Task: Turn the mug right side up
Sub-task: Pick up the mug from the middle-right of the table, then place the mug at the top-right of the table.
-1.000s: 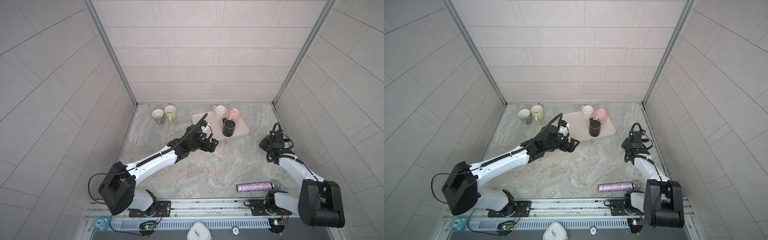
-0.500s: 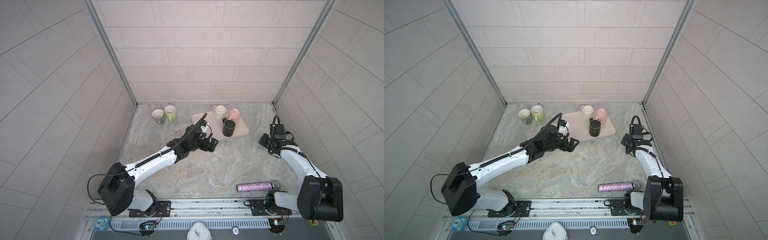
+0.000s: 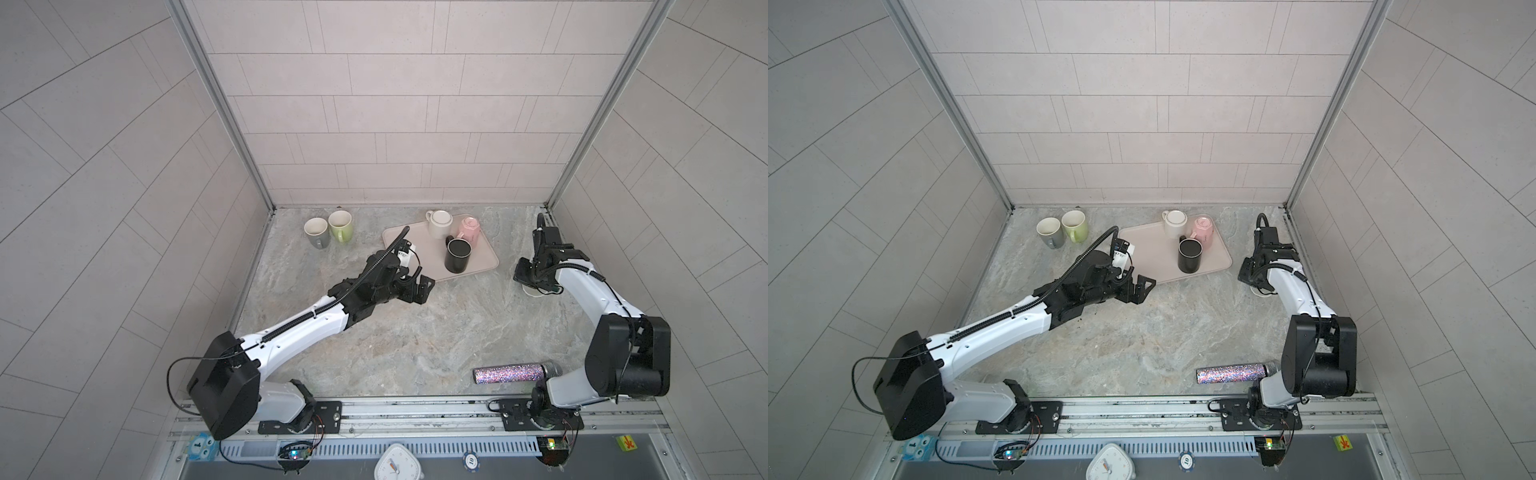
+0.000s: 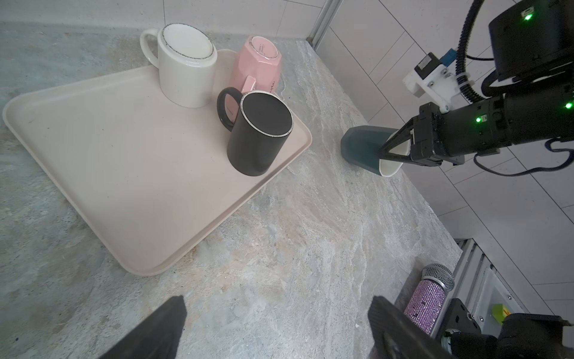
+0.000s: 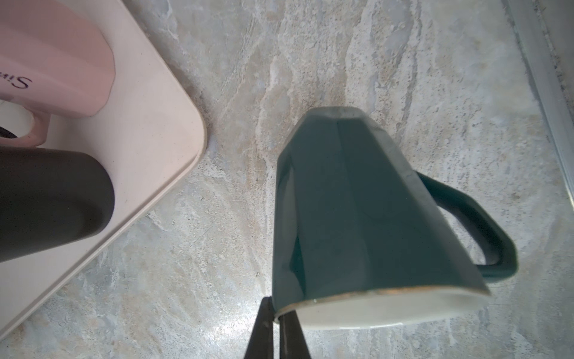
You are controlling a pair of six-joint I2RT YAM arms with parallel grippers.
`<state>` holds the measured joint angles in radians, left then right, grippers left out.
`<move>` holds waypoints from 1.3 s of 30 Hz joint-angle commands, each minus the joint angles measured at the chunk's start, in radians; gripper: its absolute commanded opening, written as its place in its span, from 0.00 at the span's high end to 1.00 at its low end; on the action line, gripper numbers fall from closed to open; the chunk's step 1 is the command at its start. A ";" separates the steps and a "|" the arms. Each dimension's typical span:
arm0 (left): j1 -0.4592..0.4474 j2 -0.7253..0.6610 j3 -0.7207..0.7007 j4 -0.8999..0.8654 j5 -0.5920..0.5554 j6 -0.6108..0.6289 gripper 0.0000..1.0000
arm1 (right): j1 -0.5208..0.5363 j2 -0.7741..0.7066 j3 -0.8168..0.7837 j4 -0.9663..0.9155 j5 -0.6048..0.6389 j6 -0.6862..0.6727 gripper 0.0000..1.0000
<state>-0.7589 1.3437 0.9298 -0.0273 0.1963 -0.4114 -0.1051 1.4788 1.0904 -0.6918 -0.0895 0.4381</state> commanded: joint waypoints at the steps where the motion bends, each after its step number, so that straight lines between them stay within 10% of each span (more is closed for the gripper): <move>1: 0.006 -0.033 -0.020 0.030 -0.008 -0.007 0.02 | 0.011 0.002 0.047 -0.103 0.012 -0.030 1.00; 39: 0.007 -0.040 -0.029 0.041 -0.021 -0.014 0.02 | 0.046 0.178 0.295 -0.164 0.076 -0.042 1.00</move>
<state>-0.7586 1.3060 0.9081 -0.0048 0.1791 -0.4217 -0.0719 1.6588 1.3609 -0.8318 -0.0406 0.4068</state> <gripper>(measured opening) 0.975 0.048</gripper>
